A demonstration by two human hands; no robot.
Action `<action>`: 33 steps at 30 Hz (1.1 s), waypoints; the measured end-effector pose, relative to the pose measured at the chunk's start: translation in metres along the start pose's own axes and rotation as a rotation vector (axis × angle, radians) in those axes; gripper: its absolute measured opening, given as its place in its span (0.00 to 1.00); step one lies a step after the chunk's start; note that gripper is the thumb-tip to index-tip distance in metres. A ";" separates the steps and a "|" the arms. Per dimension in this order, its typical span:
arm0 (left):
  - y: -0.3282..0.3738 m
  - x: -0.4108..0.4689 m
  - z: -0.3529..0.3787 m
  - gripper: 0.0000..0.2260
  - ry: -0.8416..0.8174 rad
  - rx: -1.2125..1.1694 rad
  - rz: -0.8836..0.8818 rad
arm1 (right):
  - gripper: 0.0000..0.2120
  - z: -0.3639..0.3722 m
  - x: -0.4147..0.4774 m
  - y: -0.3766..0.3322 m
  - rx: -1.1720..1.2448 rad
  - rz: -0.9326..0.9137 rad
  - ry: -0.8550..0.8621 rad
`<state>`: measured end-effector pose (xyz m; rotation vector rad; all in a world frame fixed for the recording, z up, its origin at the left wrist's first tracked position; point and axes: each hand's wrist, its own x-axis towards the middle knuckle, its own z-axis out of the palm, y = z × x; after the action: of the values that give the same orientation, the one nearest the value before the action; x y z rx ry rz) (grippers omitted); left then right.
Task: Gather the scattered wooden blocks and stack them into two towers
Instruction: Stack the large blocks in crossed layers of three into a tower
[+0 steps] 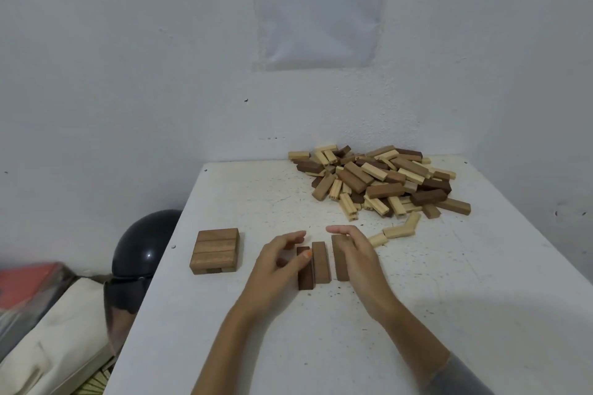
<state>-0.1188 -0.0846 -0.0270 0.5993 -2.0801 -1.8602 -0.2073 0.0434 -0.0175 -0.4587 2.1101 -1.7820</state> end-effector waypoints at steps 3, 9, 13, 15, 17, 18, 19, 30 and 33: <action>-0.001 -0.005 -0.015 0.20 -0.148 0.164 0.017 | 0.10 -0.008 -0.001 0.004 -0.036 -0.086 -0.019; -0.005 -0.006 -0.021 0.34 -0.234 0.390 0.152 | 0.09 -0.017 0.006 0.020 -0.332 -0.257 0.004; -0.007 -0.007 -0.022 0.37 -0.191 0.372 0.157 | 0.16 -0.023 0.006 0.020 -0.327 -0.259 -0.044; -0.007 -0.008 -0.022 0.38 -0.180 0.356 0.178 | 0.25 -0.031 0.006 0.018 -0.348 -0.227 -0.182; -0.007 -0.008 -0.022 0.38 -0.171 0.341 0.226 | 0.38 -0.039 0.005 0.017 -0.364 -0.202 -0.319; -0.006 -0.008 -0.022 0.37 -0.164 0.342 0.246 | 0.43 -0.042 0.006 0.016 -0.374 -0.201 -0.366; -0.006 -0.008 -0.021 0.37 -0.155 0.347 0.263 | 0.46 -0.044 0.007 0.016 -0.391 -0.210 -0.399; -0.014 -0.007 -0.020 0.35 -0.094 0.378 0.260 | 0.47 -0.040 0.007 0.018 -0.492 -0.258 -0.392; -0.014 -0.007 -0.020 0.35 -0.099 0.389 0.255 | 0.46 -0.040 0.007 0.019 -0.505 -0.280 -0.377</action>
<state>-0.1019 -0.0998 -0.0378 0.3075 -2.4730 -1.3827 -0.2323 0.0778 -0.0301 -1.1699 2.2735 -1.1352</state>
